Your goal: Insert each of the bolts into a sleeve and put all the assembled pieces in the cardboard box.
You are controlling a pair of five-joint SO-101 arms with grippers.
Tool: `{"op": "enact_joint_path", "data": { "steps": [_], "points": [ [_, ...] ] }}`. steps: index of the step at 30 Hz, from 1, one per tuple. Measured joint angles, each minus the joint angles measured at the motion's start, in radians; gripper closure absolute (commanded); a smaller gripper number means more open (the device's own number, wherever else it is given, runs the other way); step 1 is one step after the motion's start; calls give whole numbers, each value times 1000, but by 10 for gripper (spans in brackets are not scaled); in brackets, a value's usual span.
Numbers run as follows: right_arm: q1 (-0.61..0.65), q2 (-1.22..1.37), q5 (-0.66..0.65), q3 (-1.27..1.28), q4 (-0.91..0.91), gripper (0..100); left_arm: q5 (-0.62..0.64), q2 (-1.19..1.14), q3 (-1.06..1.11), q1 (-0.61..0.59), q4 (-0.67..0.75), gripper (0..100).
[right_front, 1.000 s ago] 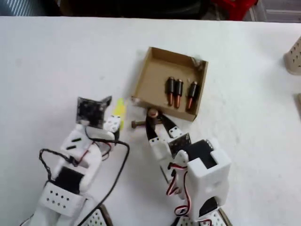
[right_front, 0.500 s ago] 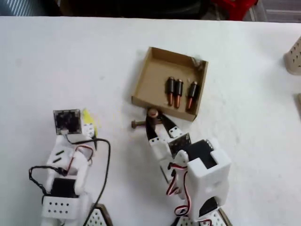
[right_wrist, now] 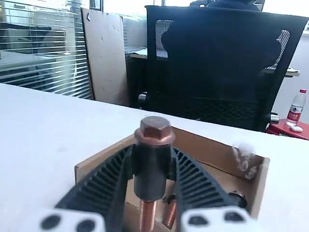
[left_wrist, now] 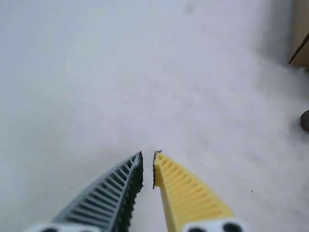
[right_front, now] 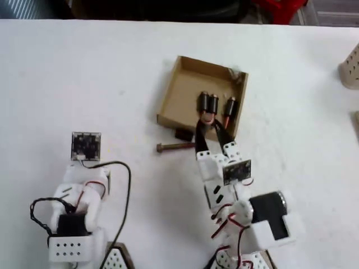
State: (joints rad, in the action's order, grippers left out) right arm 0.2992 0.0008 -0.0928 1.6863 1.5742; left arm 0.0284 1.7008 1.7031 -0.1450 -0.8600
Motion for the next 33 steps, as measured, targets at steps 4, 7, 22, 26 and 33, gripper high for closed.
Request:
{"op": "enact_joint_path", "data": {
  "steps": [4, 7, 22, 26, 33],
  "points": [
    [-23, -124, 0, -6, -157, 981, -29, 0, 0, 2, 0, 928],
    [-55, -242, 0, -40, -336, 981, -34, 0, 0, 2, 0, 928],
    [-71, -736, 0, -420, -1499, 981, -37, 3, 0, 2, -25, 928],
    [-49, -683, 0, -609, -1683, 981, -37, 3, 0, 2, -25, 928],
    [-40, -362, 0, -959, -1843, 981, -37, 3, 0, 2, -25, 928]
  ]
}}
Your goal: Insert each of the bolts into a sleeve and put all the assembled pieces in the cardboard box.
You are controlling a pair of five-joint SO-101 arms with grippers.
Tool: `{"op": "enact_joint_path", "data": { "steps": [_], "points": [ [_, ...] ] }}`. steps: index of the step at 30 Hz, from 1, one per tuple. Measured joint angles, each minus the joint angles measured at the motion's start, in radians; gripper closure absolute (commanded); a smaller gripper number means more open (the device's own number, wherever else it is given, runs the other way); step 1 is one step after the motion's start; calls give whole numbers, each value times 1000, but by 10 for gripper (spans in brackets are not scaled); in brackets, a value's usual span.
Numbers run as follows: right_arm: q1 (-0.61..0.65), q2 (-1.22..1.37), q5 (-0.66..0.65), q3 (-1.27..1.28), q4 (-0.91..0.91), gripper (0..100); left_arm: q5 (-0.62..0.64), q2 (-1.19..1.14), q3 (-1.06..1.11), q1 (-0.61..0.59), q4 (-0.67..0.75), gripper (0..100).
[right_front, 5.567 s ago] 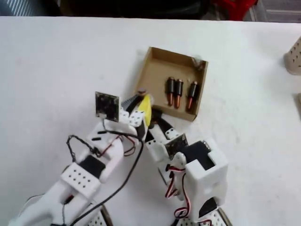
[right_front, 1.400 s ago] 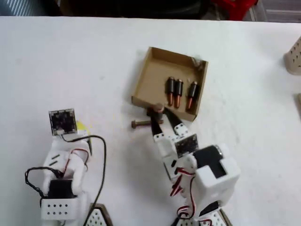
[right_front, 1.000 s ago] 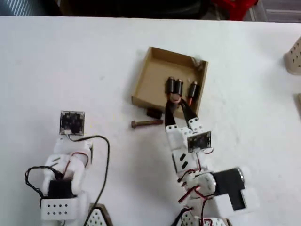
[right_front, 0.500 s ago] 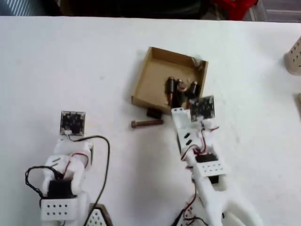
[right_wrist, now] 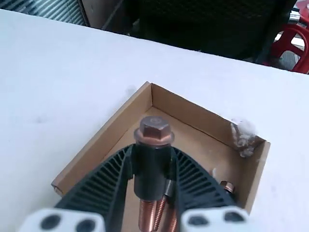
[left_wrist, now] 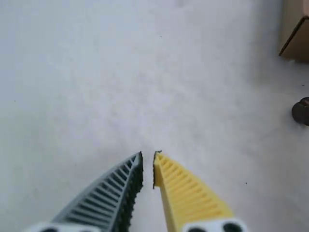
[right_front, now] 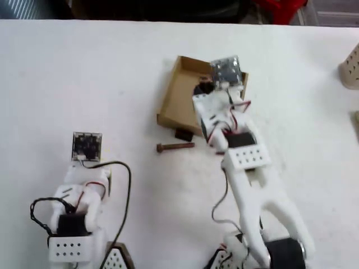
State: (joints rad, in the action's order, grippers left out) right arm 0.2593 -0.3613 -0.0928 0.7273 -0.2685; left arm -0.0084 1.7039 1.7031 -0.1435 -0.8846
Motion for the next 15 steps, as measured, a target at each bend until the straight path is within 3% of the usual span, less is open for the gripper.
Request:
{"op": "enact_joint_path", "data": {
  "steps": [15],
  "points": [
    [5, 783, 2, -736, -328, 980, 0, 0, 0, 0, 0, 928]
  ]
}}
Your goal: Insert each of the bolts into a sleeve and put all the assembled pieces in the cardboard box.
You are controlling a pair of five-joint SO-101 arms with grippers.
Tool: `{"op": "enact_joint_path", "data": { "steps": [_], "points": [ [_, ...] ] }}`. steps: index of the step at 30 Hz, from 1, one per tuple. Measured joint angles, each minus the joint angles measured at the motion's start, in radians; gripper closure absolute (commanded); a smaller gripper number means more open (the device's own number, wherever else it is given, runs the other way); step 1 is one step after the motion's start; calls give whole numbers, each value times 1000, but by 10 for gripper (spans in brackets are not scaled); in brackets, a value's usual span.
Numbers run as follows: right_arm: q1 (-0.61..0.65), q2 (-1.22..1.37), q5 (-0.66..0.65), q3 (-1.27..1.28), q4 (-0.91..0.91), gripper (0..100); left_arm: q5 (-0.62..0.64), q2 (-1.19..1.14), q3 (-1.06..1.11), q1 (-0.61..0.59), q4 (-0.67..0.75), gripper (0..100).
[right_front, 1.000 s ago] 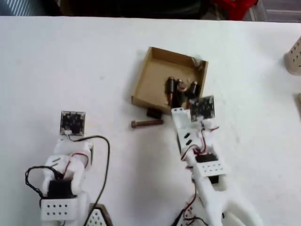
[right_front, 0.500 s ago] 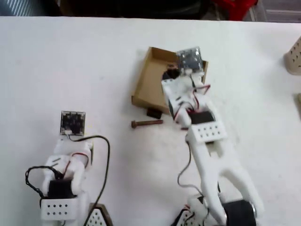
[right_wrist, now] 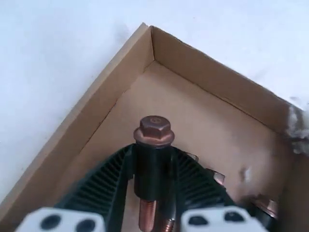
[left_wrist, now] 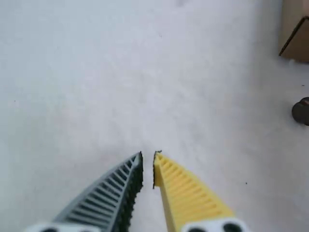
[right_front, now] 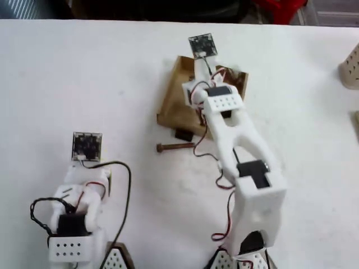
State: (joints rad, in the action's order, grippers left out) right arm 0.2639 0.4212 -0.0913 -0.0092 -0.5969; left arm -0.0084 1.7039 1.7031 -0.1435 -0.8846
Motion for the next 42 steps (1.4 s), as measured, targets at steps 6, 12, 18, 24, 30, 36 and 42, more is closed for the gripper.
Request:
{"op": "enact_joint_path", "data": {
  "steps": [6, 12, 18, 24, 30, 36, 42],
  "points": [
    [0, 126, 0, -149, -123, 879, 0, 0, 0, 0, 0, 928],
    [15, 140, 2, -204, -180, 861, 0, 0, 0, 0, 0, 928],
    [12, 130, 2, -224, -256, 981, 0, 0, 0, 0, 0, 928],
    [14, -12, 2, -224, -431, 981, 0, 0, 0, 0, 0, 928],
    [94, -153, 2, -193, -671, 981, 0, 0, 0, 0, 0, 928],
    [216, -339, 2, 26, -704, 981, 0, 0, 0, 0, 0, 928],
    [264, -471, -34, 262, -575, 981, 0, 0, 0, 0, 0, 928]
  ]
}}
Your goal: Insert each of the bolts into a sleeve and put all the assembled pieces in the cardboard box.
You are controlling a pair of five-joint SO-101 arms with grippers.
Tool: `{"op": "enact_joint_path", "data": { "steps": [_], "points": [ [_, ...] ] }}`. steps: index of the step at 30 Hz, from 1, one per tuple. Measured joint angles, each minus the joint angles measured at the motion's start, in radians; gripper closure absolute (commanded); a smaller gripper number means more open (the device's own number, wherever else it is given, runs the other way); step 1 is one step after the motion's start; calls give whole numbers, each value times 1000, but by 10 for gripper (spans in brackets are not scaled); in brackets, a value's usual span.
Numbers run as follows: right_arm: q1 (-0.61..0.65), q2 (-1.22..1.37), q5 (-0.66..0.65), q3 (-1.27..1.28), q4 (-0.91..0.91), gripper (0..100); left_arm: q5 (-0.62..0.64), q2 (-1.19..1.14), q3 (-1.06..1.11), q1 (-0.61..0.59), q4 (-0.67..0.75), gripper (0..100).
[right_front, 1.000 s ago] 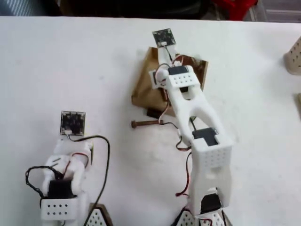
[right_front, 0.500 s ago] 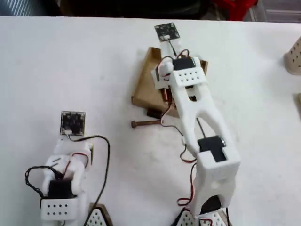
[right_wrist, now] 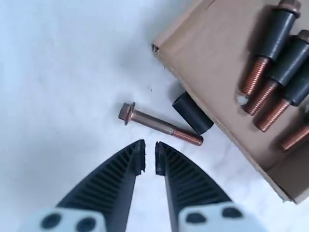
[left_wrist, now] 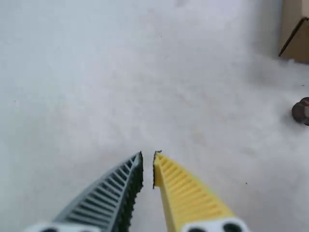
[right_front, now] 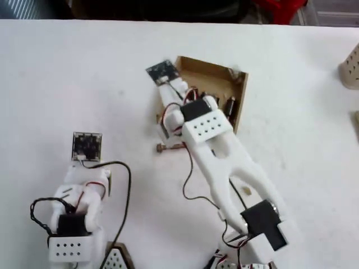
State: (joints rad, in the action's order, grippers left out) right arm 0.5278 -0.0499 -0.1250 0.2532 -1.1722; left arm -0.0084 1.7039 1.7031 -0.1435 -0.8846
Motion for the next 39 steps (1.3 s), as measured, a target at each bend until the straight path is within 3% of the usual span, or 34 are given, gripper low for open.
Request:
{"op": "enact_joint_path", "data": {
  "steps": [7, 14, 24, 30, 39],
  "points": [
    [-3, -5, -275, 114, 126, 980, 0, 0, 0, 0, 0, 928],
    [-49, 87, -370, 114, 236, 853, 0, 0, 0, 0, 0, 928],
    [-57, 173, -423, 114, 318, 868, 0, 0, 0, 0, 0, 928],
    [-78, 178, -555, 121, 324, 868, 0, 0, 0, 0, 0, 928],
    [-95, 295, -640, 114, 358, 868, 0, 0, 0, 0, 0, 928]
  ]
}}
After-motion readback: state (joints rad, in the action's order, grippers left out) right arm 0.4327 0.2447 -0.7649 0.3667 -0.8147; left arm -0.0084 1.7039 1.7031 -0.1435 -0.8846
